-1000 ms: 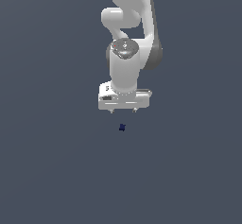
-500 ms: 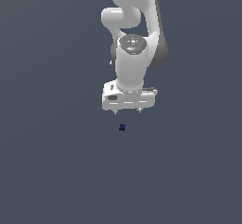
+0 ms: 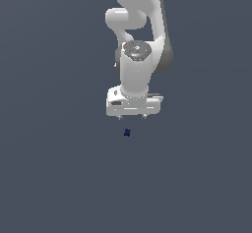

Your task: Pick up the object and move it to a goal position.

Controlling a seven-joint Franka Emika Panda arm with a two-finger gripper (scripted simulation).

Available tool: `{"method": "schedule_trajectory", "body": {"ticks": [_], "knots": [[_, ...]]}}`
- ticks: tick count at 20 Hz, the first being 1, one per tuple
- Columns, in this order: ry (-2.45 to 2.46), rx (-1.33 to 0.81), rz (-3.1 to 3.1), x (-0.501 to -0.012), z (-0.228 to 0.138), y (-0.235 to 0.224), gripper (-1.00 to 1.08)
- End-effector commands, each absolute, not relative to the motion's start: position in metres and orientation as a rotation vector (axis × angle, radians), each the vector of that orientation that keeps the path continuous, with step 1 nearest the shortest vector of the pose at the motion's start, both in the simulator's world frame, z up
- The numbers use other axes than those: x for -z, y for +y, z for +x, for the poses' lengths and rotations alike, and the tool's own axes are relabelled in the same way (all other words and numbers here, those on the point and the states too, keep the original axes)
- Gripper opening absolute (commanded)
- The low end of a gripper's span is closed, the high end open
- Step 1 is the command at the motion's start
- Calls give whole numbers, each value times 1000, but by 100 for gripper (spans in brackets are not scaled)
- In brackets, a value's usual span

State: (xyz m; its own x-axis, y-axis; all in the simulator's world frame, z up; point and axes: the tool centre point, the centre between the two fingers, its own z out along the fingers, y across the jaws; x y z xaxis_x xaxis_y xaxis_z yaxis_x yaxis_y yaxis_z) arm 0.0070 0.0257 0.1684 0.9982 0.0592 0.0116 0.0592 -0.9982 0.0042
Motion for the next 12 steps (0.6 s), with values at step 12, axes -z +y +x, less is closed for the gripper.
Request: {"method": "schedule_trajectory", "body": {"ticks": [12], "knots": [[-283,-2,3132,-83,1,11,100]]}}
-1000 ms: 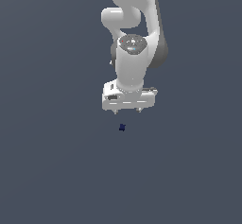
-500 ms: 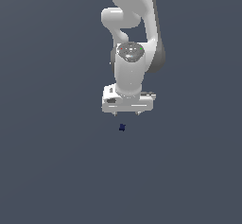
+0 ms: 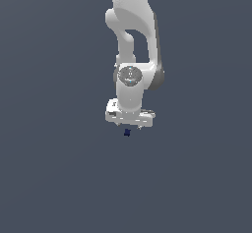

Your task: Pick up the object and move it to a goal position.

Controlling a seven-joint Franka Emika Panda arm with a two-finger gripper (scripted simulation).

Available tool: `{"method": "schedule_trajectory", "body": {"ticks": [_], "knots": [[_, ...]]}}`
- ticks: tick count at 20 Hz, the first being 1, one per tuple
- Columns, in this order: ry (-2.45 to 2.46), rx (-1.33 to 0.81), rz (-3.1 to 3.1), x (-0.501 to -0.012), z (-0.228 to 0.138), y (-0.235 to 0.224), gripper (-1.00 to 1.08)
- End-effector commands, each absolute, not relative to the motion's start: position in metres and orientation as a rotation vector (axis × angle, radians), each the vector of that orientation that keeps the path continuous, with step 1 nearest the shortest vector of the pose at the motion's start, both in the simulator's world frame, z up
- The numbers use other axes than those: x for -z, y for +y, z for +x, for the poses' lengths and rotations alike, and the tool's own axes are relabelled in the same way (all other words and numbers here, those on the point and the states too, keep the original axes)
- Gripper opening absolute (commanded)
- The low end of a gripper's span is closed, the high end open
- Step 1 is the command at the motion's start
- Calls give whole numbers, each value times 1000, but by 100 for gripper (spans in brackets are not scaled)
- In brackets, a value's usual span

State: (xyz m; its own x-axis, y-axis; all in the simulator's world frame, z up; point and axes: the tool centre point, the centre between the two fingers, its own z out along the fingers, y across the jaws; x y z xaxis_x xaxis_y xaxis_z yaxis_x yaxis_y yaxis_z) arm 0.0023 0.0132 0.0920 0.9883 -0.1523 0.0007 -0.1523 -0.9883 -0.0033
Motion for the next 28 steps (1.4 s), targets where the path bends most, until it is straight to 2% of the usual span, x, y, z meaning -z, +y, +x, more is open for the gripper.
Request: {"method": "schedule_trajectory", "body": {"ticks": [1,13,22,27,28], "knots": [[304,2,-3125,-78,1,10,100],[365,-2,-3120,-59,-2,7,100],[372,0,-3120,-20,-3,7,100],[373,0,-3119,-13,-2,7,100],[373,0,-3119,-13,-2,7,-100]]}}
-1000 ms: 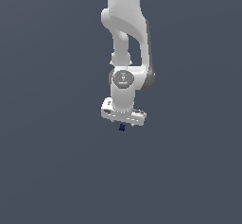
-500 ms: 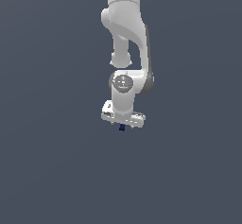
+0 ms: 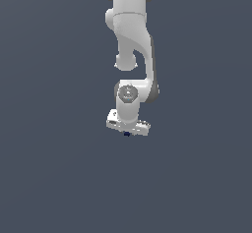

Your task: Pick up the object and move it to a goal position.

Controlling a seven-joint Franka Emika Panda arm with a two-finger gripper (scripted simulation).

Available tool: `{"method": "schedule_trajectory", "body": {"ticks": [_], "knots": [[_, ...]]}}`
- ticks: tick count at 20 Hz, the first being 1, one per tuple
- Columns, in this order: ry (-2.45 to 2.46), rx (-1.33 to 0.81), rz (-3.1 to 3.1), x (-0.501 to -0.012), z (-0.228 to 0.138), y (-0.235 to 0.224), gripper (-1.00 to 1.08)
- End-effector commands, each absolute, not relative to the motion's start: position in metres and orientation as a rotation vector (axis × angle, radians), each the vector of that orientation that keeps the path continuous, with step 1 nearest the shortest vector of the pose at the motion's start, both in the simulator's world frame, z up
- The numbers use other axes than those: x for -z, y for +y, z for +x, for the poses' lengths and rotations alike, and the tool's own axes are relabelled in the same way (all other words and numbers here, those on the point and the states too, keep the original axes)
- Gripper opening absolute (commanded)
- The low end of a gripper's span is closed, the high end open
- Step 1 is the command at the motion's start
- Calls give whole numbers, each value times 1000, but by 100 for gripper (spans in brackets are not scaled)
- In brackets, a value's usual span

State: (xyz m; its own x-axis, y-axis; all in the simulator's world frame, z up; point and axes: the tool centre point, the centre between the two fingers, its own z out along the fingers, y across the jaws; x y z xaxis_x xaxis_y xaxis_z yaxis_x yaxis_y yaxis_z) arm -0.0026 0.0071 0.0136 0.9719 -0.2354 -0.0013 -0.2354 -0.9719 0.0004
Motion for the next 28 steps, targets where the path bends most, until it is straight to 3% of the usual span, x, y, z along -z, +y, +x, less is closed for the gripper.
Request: {"method": "schedule_trajectory", "body": {"ticks": [1,16,28], "knots": [[-373,0,3119,-13,-2,7,-100],[-372,0,3120,-20,-7,20,-100],[-372,0,3119,-71,-44,114,-100]]}}
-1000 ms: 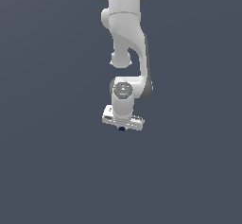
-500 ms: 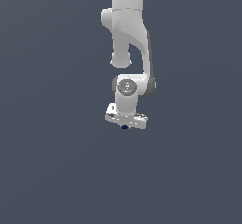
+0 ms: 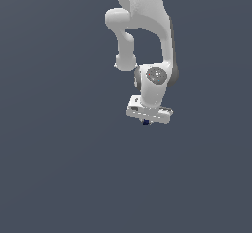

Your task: Pick up the object and move it to a goal position.

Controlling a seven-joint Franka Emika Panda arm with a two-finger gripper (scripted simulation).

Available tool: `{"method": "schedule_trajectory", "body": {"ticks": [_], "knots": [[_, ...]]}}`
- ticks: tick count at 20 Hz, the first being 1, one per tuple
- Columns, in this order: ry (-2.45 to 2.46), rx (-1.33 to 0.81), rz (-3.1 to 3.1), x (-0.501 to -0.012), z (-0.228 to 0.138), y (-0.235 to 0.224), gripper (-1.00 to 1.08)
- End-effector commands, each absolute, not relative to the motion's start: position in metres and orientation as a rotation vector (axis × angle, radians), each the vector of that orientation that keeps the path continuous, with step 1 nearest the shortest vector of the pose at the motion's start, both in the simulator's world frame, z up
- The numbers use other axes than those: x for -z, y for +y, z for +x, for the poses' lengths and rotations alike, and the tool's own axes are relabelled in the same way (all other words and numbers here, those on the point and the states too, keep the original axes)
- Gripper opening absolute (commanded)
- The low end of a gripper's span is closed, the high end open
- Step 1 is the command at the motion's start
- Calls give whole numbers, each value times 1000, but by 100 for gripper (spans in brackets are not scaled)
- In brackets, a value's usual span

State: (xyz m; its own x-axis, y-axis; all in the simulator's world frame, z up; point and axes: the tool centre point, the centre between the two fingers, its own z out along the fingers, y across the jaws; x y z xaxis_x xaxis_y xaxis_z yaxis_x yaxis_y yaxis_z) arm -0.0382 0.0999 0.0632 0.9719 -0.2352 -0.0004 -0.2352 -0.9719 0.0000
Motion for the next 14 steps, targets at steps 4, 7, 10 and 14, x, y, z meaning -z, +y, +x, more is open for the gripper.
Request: {"method": "schedule_trajectory", "body": {"ticks": [4,7,10,14], "knots": [[372,0,-3120,-89,-56,147,-100],[373,0,-3120,-98,-61,164,-100],[373,0,-3120,-104,-65,175,-100],[373,0,-3120,-107,-66,181,-100]]}}
